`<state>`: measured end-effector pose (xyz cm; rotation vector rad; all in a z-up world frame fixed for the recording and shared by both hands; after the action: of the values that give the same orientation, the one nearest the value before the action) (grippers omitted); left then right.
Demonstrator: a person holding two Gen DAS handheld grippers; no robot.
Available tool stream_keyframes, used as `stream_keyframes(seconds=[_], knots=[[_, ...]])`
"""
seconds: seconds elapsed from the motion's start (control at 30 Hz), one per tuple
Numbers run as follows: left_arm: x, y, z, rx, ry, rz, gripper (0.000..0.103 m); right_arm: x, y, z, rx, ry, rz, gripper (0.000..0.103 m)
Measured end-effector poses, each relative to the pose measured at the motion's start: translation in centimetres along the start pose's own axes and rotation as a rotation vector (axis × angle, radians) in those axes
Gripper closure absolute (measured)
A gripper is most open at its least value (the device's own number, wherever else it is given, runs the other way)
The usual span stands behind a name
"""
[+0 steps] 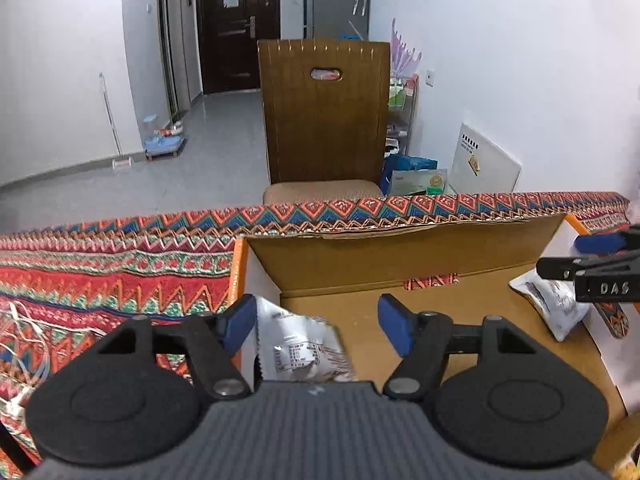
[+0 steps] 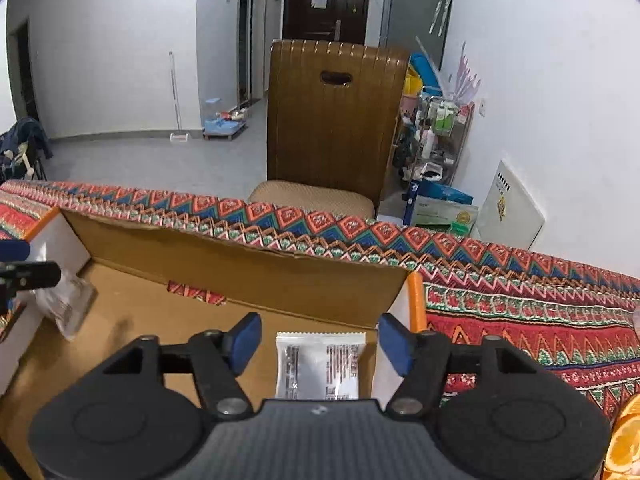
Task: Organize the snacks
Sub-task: 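Open both grippers to drop the white packets into the box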
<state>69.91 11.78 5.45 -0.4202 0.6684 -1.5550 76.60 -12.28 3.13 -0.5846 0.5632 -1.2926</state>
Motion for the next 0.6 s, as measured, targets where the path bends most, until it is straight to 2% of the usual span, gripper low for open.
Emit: stream_keyframes(seconds=[0.07,0.23,0.37,0.5,0.57,0.6], knots=[[0.6,-1.6,0.1,0.022,0.025,-0.012,0.027,0.3,-1.7,0.0,0.021,0.019,0.010,0.022],[0.7,-7.4,0.3,0.076,0.027,-0.037,0.023,0.4,-8.3,-0.5,0.084,0.002,0.043,0.019],[1.3,-13.5,-0.1,0.127,-0.006,-0.053,0.021,1.0,-14.0,-1.6,0.122,0.006,0.069,0.013],[2.7,-19.8,-2.7,0.204,-0.026,-0.107,0.014,1.5,-19.8,-5.3,0.170,0.018,0.105,0.008],[3.7,-22.7,-4.5,0.246,-0.028,-0.104,0.012,1.6,-22.2,-7.4,0.185,0.027,0.121,0.008],[4.1,-23.9,-5.3,0.264,-0.030,-0.098,0.008,1.7,-23.3,-8.4,0.196,0.032,0.127,0.008]])
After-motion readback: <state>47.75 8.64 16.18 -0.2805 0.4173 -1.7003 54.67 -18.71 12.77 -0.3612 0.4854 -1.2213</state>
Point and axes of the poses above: each gripper's, at about its wrist camera, not at the fingertips, and y roughly the way its jaws point, x to its right, z to its top, the point moved 3 cm from there along y, roughly the way its jaws point, and after that the axes turned 8 degrees about y, right-handed, at the moved point
